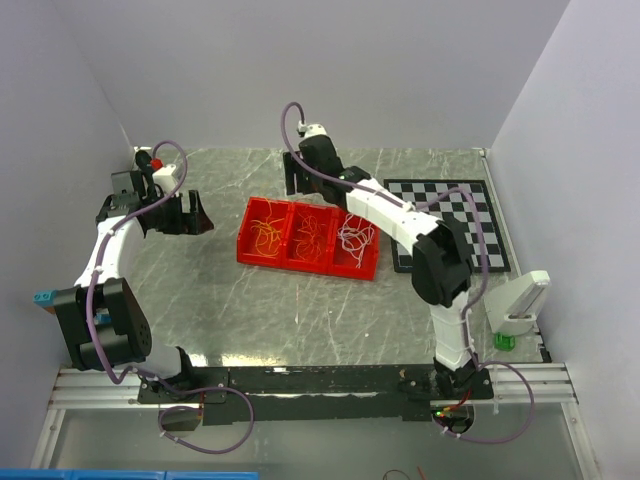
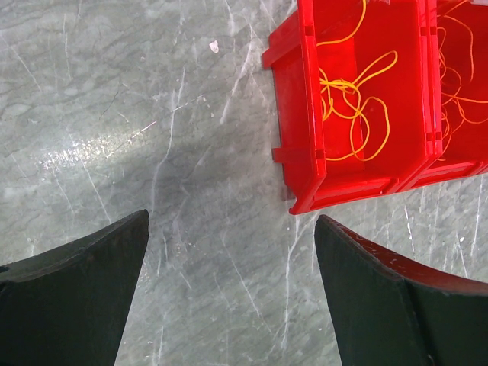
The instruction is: Untangle the cables
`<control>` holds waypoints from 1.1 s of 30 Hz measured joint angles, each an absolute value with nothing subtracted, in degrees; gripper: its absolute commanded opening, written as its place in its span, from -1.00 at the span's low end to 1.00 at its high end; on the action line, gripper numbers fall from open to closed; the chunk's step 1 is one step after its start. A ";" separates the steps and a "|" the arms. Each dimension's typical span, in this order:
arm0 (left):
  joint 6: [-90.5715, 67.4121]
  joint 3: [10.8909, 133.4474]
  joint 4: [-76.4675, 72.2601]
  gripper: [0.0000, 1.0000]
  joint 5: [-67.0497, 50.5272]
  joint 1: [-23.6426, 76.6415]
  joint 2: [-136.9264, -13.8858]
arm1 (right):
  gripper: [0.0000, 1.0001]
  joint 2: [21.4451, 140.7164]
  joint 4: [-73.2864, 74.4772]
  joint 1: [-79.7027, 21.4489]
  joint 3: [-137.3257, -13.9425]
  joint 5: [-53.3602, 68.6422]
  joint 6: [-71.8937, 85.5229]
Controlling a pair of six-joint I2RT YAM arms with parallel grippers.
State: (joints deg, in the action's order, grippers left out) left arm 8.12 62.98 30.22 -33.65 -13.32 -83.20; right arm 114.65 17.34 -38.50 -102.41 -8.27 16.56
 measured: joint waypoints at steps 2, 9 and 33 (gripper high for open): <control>8.12 62.98 30.22 0.88 -33.65 -13.32 -83.20 | 0.48 117.78 18.31 -38.00 -105.14 -7.88 15.75; 8.14 62.98 30.22 0.87 -33.63 -13.32 -83.20 | 0.33 121.12 20.34 -37.82 -104.42 -7.62 14.66; 8.05 62.98 30.17 0.88 -33.63 -13.32 -83.20 | -0.82 114.04 15.46 -37.71 -86.11 -4.99 18.24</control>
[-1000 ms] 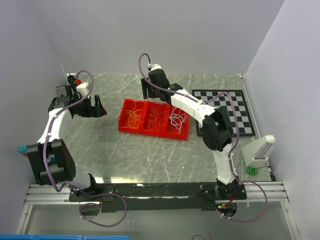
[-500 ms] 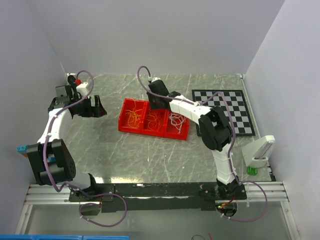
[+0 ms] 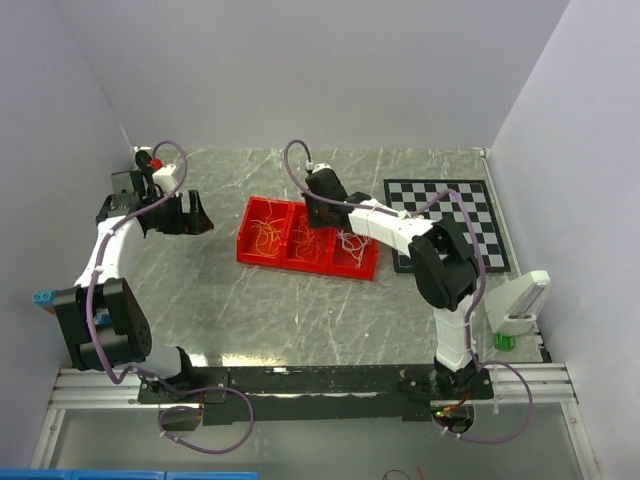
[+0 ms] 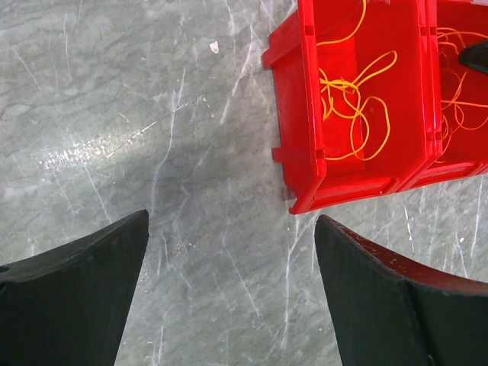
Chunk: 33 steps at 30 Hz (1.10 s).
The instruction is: Untangle the cables
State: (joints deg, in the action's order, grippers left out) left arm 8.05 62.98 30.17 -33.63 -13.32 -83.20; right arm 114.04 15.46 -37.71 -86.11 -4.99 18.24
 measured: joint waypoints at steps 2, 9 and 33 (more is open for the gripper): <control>7.94 62.98 30.11 0.91 -33.63 -13.32 -83.20 | -0.81 114.06 15.16 -37.71 -86.13 -5.02 18.72; 6.81 61.12 27.68 0.93 -33.45 -13.32 -83.24 | 0.19 115.96 17.23 -37.74 -89.03 -5.15 20.05; 3.49 60.60 26.33 0.93 -32.67 -13.34 -82.17 | 0.88 79.24 19.11 -37.78 -69.47 -4.29 20.78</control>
